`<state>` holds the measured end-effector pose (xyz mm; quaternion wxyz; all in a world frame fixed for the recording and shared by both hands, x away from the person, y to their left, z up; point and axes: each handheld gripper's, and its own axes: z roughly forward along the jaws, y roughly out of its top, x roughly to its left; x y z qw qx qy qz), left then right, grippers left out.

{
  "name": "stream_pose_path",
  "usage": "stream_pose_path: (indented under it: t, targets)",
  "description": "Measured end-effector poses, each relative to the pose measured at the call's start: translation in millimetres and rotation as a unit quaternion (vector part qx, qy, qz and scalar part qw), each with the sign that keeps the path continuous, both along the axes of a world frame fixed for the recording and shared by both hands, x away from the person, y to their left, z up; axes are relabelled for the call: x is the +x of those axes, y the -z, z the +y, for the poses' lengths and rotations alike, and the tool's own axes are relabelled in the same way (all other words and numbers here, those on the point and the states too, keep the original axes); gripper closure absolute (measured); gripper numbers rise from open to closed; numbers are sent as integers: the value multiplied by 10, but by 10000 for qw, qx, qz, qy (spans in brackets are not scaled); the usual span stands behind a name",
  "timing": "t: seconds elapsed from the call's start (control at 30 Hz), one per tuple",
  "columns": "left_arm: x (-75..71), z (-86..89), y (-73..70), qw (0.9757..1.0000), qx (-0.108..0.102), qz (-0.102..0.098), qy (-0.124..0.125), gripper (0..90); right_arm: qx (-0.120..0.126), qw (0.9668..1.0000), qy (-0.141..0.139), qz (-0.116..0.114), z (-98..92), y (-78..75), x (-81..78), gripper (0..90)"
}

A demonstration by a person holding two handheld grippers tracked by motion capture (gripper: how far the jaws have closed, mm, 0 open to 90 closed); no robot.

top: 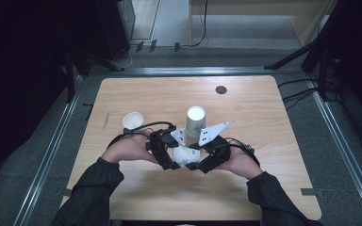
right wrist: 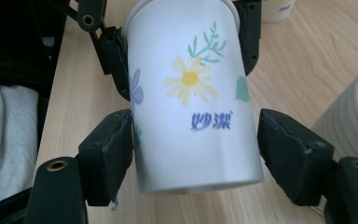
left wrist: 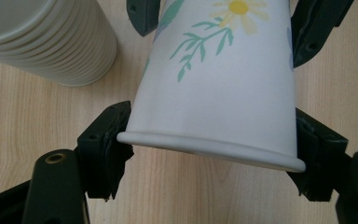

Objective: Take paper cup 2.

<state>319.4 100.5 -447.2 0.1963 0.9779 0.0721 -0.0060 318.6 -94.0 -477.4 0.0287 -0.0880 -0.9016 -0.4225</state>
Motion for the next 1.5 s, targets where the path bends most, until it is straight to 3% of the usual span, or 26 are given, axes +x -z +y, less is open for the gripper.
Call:
stream_pose_path:
  t: [0.37, 0.43, 0.47, 0.57, 0.73, 0.87, 1.07, 1.17, 1.2, 1.23, 1.27, 1.5]
  targets:
    - [-38, -36, -3, 9999, -24, -70, 137, 242, -154, 9997, -187, 34, 40, 13, -42, 336]
    - [-37, -21, -4, 9997, -108, -109, 176, 220, -141, 9997, -214, -40, 39, 10, -39, 333]
    - [-35, -12, -4, 9997, -176, -64, 170, 144, -130, 9997, -200, -93, 34, -3, -43, 332]
    - [-27, 25, -24, 9994, -328, -66, 68, 125, -108, 9998, -164, -89, 10, -27, -38, 332]
    - [4, 134, -61, 9972, -743, -17, -50, 124, 153, 9998, -83, -90, -105, -108, -15, 331]
    - [21, 203, -73, 9938, -1106, 79, -109, 125, 263, 9996, -40, -102, -158, -152, -9, 330]
    - [36, 267, -41, 9885, -1475, 232, -228, 125, 438, 9990, -21, -74, -219, -198, -15, 330]
    - [32, 292, -15, 9844, -1701, 321, -309, 126, 472, 9989, -52, -34, -221, -198, -17, 329]
    - [25, 299, -3, 9822, -1807, 369, -356, 126, 472, 9989, -52, -34, -221, -198, -17, 329]
    - [17, 321, 18, 9776, -2017, 435, -409, 127, 492, 9988, -73, -19, -214, -193, -21, 329]
    - [17, 321, 18, 9776, -2017, 435, -409, 128, 487, 9988, -85, 3, -209, -189, -22, 328]
    - [-16, 348, 43, 9681, -2392, 529, -525, 140, 498, 9987, -117, 44, -189, -176, -24, 327]
